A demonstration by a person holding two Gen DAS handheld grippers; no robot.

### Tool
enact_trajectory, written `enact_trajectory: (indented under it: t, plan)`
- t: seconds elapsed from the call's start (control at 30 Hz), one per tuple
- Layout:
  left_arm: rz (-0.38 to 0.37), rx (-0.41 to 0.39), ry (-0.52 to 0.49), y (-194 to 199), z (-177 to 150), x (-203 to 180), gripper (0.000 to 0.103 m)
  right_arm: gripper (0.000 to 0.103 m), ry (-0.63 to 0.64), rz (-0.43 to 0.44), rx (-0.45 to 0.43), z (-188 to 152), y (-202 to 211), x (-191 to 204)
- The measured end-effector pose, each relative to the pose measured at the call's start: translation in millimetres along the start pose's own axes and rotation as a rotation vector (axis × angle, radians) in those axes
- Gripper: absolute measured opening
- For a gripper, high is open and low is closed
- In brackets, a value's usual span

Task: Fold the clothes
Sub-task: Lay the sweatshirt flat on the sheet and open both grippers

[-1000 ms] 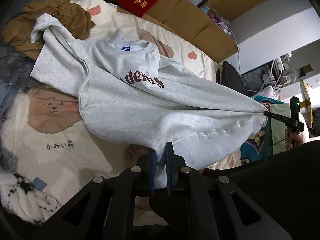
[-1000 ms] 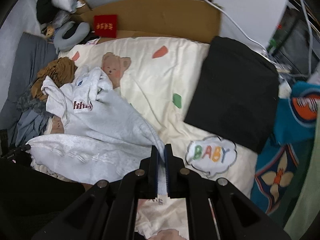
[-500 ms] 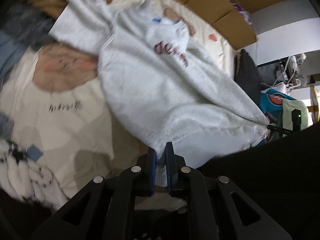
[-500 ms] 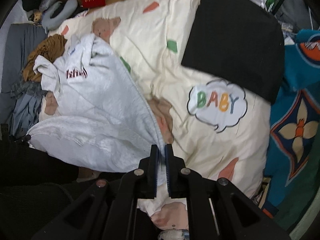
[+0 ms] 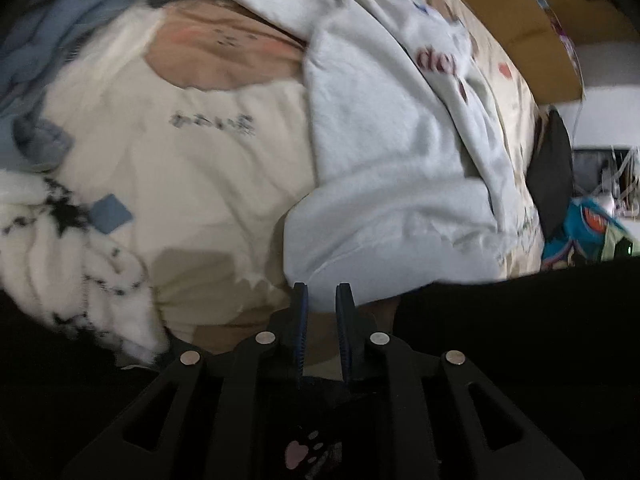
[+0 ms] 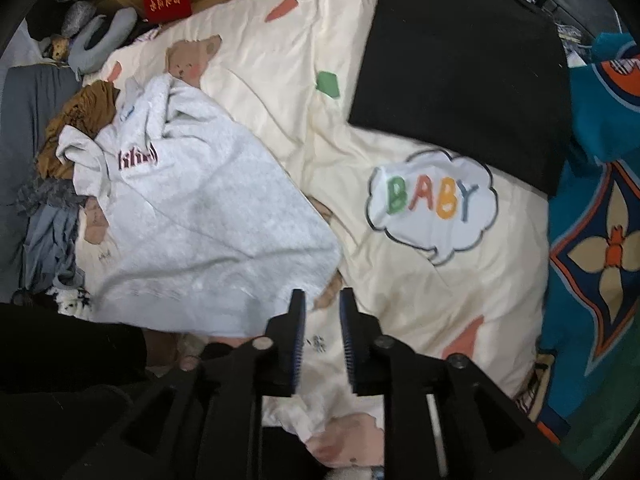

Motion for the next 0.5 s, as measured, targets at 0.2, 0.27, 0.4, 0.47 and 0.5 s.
enact_trajectory:
  t: [0.2, 0.27, 0.4, 0.47, 0.5]
  plan:
    - [0.059, -0.049, -0.002, 30, 36, 24, 0.014, 0.022, 0.028, 0.041, -0.024, 23, -8, 24]
    - [0.078, -0.064, -0.020, 37, 55, 25, 0.014, 0.022, 0.041, 0.063, -0.031, 32, -10, 34]
    - [0.087, -0.097, -0.069, 48, 92, 16, 0.014, 0.025, 0.061, 0.081, -0.050, 52, -14, 53]
    - [0.083, -0.123, -0.094, 53, 113, 8, 0.026, 0.026, 0.080, 0.096, -0.069, 62, -13, 62]
    - [0.086, -0.137, -0.104, 56, 126, 4, 0.050, 0.027, 0.088, 0.102, -0.081, 67, -12, 67]
Point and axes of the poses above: each gripper's, at about its wrist camera, not at the fingertips, and y roughly against the way its jaws point, x to its left, z to its top, the point moved 4 cm from there along -y, roughly the way its jaws point, and after that the axes turned 15 degrees about -y, right-handed, at the moved point
